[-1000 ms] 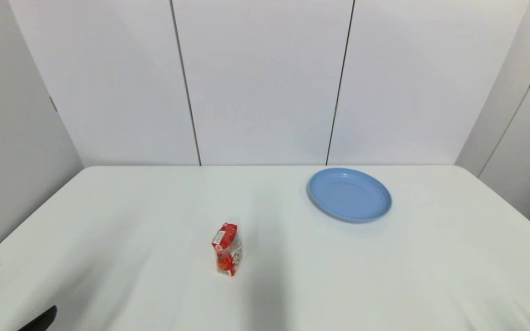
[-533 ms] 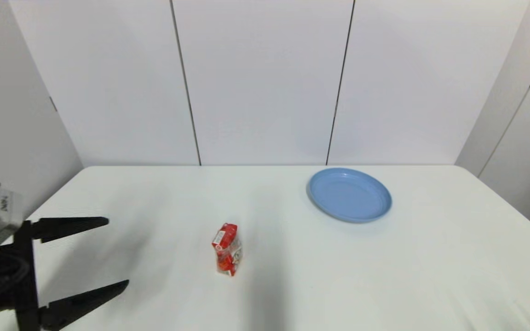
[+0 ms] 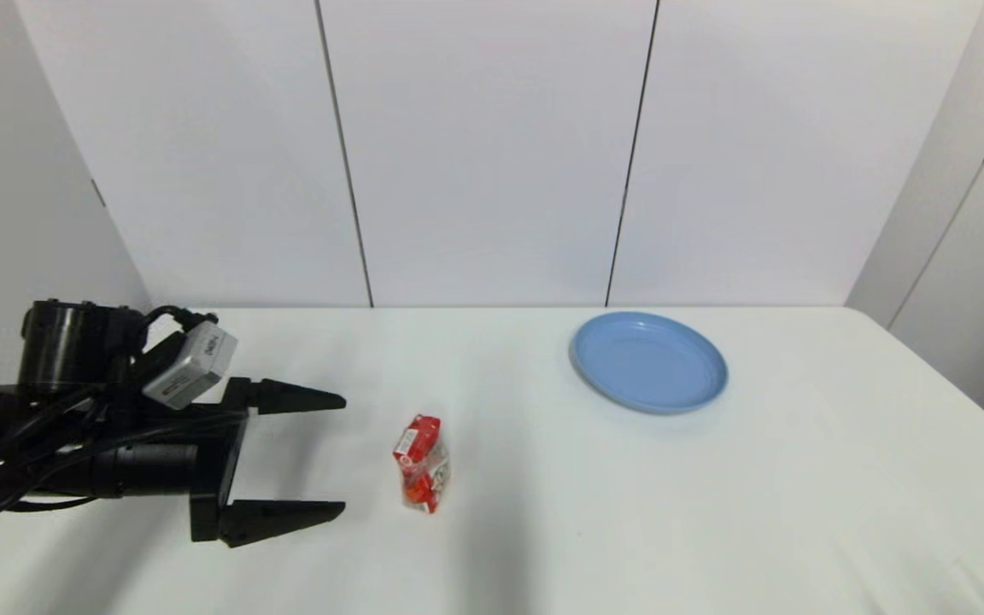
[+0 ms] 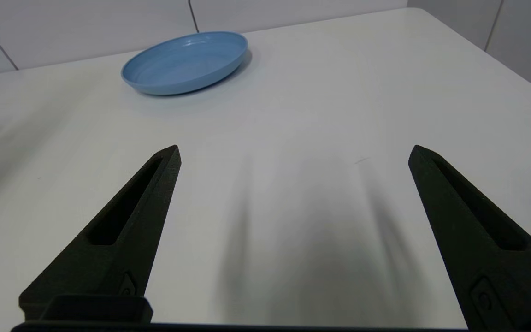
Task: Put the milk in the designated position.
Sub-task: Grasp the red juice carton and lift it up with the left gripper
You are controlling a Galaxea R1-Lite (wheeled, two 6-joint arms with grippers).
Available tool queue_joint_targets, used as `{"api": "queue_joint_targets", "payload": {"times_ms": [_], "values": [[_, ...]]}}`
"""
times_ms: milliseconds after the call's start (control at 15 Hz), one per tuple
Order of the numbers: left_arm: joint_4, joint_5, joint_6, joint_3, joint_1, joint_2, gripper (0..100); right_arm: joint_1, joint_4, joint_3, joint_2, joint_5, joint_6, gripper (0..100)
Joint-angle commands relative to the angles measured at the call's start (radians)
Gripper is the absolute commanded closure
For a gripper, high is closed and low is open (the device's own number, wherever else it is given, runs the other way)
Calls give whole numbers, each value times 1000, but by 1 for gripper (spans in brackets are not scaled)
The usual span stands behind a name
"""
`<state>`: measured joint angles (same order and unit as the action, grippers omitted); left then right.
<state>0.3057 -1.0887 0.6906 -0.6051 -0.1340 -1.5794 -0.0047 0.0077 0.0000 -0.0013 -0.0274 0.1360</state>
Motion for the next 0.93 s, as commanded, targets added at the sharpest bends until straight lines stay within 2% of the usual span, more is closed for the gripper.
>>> {"api": "queue_joint_targets", "payload": {"times_ms": [67, 933], "values": [[4, -5, -13, -45, -58, -156, 0, 0, 0, 0, 1, 0, 1, 0], [0, -2, -28, -211, -134, -370, 0, 0, 0, 0, 1, 0, 1, 0]]}}
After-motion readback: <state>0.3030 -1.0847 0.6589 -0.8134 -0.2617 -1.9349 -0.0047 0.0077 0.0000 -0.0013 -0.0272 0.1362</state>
